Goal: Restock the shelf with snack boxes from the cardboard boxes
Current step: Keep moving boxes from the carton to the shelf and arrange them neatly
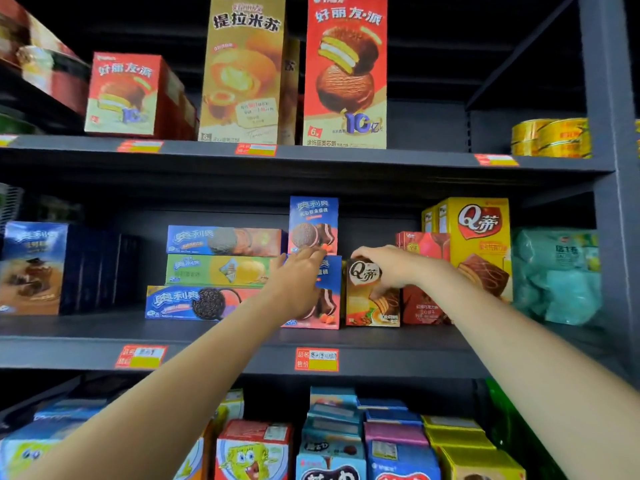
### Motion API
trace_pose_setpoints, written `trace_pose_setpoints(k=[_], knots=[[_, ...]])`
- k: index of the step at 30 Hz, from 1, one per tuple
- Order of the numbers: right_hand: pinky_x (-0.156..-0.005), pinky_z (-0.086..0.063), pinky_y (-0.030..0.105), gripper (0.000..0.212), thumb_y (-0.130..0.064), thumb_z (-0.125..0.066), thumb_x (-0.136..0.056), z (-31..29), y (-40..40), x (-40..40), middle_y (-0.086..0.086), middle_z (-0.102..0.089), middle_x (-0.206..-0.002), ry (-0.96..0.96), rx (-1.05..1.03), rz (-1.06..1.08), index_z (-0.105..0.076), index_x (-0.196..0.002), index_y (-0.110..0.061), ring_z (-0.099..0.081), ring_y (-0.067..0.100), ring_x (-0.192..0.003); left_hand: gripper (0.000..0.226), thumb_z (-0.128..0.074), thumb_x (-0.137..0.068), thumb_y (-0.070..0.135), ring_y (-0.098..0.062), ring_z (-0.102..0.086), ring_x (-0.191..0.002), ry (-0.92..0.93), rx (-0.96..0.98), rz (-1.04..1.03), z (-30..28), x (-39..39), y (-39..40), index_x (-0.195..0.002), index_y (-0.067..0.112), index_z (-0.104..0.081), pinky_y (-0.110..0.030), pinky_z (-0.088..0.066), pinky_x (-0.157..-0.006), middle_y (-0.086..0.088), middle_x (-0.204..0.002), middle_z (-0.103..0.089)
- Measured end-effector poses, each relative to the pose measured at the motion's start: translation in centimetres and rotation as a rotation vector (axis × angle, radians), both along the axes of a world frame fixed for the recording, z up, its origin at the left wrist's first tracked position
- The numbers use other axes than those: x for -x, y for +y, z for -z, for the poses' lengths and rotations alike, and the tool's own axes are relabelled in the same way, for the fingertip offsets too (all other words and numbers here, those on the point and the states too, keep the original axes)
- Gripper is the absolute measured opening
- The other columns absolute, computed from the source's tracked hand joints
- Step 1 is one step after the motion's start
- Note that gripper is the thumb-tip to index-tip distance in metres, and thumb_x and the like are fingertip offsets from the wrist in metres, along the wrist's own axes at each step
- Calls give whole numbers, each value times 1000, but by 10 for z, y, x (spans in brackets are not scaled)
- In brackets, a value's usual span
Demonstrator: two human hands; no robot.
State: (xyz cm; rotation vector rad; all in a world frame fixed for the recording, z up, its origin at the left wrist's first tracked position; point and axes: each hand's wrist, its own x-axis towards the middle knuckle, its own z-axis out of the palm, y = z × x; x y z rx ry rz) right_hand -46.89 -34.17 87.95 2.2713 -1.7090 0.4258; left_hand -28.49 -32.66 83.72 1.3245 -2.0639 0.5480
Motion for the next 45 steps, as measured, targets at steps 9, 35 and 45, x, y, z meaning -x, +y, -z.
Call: trace_pose_setpoints(k=[9,35,45], knots=[[-101,-41,42,82,-16,-77,-75,6,-8,-10,5,-41,-142,8,104,9,-32,-143,-24,-41,26,-128,72,-51,-85,2,-18,-18,-142,-9,61,43,6,-6,-3,-147,15,-18,-39,-14,-117,-1,-154,-21],[-78,-53,38,28,-11,-47,-79,759,206,-390,14,-63,-105,-178,-766,-396,-64,-101,-9,-64,30,-97,48,-30,-76,26,-43,-57,-92,339,-909,-323,665,-381,241,-107,0,-57,-47,-45,-71,-24,-101,-56],[-104,-34,43,74,-30,-52,-95,1149,287,-410,21,-7,-152,31,-1332,429,-5,-149,-11,-29,41,-134,42,-48,-90,14,-30,-49,-119,437,-1576,-430,1034,-385,292,-130,11,-39,-36,-38,-97,-11,-128,-51]])
